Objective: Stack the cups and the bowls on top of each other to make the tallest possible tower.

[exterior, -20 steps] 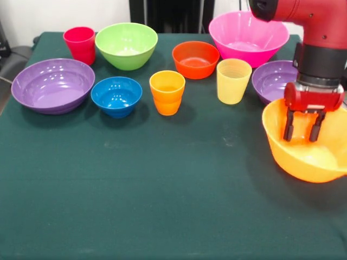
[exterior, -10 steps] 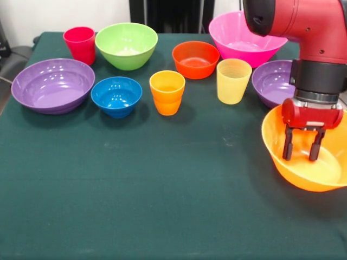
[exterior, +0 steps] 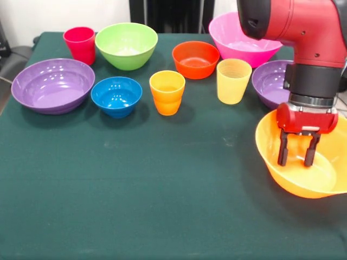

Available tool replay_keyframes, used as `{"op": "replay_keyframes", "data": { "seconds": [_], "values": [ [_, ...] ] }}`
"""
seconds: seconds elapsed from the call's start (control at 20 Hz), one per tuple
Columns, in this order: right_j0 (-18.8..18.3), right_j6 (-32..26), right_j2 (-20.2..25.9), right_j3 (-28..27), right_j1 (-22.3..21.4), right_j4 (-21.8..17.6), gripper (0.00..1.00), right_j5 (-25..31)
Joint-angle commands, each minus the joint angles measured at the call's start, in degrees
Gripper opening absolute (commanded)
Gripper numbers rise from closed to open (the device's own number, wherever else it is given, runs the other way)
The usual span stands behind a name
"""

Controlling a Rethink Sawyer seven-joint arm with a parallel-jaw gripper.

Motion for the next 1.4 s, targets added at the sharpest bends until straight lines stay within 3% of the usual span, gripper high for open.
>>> {"op": "replay_keyframes", "data": {
  "seconds": [0.05, 0.4, 1.25, 1.4],
  "values": [
    [-3.25, 0.39, 2.88, -0.97, 1.14, -7.31, 1.00, 3.78],
    [-5.43, -0.79, 2.64, 3.58, -3.54, -12.95, 1.00, 5.97],
    [-11.18, -1.94, 4.91, 5.68, -8.07, -23.67, 1.00, 8.09],
    [-11.19, -1.11, 4.64, 5.09, -7.32, -24.55, 1.00, 7.54]
  ]
}}
